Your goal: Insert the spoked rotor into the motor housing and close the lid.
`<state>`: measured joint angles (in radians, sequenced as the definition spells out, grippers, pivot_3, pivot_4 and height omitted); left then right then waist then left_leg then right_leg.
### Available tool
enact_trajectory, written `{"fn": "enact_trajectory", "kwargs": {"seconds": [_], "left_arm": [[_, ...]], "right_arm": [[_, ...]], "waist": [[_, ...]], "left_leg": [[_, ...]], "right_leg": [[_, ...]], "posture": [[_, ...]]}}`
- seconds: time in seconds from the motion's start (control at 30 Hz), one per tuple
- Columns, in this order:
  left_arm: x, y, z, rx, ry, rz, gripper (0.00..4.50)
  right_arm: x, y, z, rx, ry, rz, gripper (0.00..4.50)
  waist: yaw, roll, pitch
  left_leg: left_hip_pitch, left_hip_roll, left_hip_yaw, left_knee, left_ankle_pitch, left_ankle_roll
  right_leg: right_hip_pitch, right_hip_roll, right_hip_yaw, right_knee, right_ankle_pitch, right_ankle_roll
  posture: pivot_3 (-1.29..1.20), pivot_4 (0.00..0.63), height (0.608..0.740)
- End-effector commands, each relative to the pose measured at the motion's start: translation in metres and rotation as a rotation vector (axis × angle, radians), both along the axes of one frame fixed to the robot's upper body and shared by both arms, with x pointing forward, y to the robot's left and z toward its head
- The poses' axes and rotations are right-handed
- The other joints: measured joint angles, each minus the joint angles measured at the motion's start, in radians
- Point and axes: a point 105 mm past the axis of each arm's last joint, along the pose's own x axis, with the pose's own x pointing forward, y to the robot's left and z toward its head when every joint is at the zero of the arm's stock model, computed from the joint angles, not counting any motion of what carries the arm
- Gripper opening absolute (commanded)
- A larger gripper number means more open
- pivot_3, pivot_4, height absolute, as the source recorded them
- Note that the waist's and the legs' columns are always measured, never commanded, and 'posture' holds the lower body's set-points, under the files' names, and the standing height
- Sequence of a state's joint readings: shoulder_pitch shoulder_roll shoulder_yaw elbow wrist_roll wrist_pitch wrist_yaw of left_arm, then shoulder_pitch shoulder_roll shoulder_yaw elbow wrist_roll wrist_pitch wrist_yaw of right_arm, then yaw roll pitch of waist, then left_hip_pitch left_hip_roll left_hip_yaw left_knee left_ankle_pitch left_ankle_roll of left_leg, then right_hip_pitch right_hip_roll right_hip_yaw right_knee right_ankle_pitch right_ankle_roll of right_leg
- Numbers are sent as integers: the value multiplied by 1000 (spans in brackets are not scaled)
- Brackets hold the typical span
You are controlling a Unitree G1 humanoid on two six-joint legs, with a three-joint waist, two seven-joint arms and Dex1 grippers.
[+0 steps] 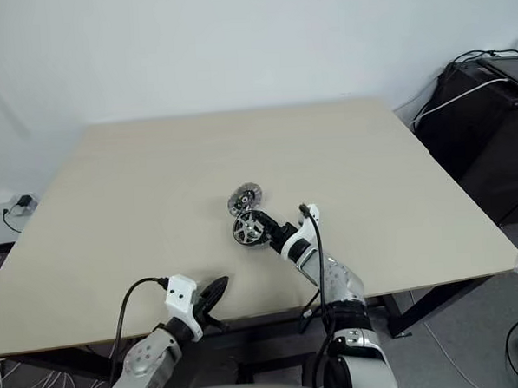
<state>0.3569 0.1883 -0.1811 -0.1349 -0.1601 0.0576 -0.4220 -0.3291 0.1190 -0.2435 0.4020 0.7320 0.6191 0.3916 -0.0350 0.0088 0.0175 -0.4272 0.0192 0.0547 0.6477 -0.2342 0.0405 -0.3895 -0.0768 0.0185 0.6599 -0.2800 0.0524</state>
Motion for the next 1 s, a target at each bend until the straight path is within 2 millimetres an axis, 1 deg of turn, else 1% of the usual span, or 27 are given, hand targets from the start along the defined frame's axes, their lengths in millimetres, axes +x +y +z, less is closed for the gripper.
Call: {"fn": "enact_trajectory", "kwargs": {"seconds": [0.03,0.17,0.33,0.43,0.5,0.6,0.7,0.8,0.83,1.0], "left_arm": [[5,-6,11,-19,-48,-22,0],[5,-7,11,-22,-48,-27,0],[5,-8,11,-25,-46,-31,0],[4,-8,11,-26,-45,-31,0],[4,-7,11,-26,-45,-29,0],[4,-6,11,-25,-42,-25,0],[3,-6,10,-24,-39,-26,0],[3,-7,10,-24,-38,-29,0],[3,-7,10,-24,-38,-30,0],[3,-7,10,-24,-38,-31,0]], "right_arm": [[7,-19,18,7,-77,-72,4455],[7,-28,30,33,-122,-107,4455],[6,-33,43,55,-166,-121,4455],[5,-33,46,-38,-201,-117,3881],[2,-29,51,-182,-273,-99,3235],[-8,-17,61,-333,-393,-34,2242],[-20,1,59,-445,-480,78,1271],[-31,19,55,-476,-524,192,291],[-33,23,54,-474,-531,219,27],[-44,51,43,-566,-594,393,27]], "waist": [[0,0,0],[-3,0,0],[-4,0,0],[-3,0,0],[-2,0,0],[-3,0,0],[-4,0,0],[-3,0,0],[-3,-1,0],[-1,-2,0]], "left_leg": [[-1,0,0,0,0,0],[-1,0,0,0,1,2],[-1,1,0,0,3,5],[-1,1,0,1,3,5],[-1,1,0,1,3,5],[-1,0,1,1,3,5],[-1,1,1,2,3,5],[0,1,1,3,3,5],[0,2,1,3,3,5],[0,2,0,4,3,5]], "right_leg": [[0,0,0,0,0,0],[-1,1,0,0,0,0],[-2,4,1,1,0,0],[-2,5,1,1,0,1],[-2,7,1,1,0,1],[-2,8,1,0,0,1],[-1,10,2,1,0,1],[-1,11,2,2,1,1],[-1,11,2,2,1,1],[0,11,2,2,1,1]], "posture": [[0,0,740],[0,0,740],[0,0,740],[0,0,740],[0,0,740],[0,0,740],[0,0,740],[0,0,740],[0,0,740],[0,0,740]]}}
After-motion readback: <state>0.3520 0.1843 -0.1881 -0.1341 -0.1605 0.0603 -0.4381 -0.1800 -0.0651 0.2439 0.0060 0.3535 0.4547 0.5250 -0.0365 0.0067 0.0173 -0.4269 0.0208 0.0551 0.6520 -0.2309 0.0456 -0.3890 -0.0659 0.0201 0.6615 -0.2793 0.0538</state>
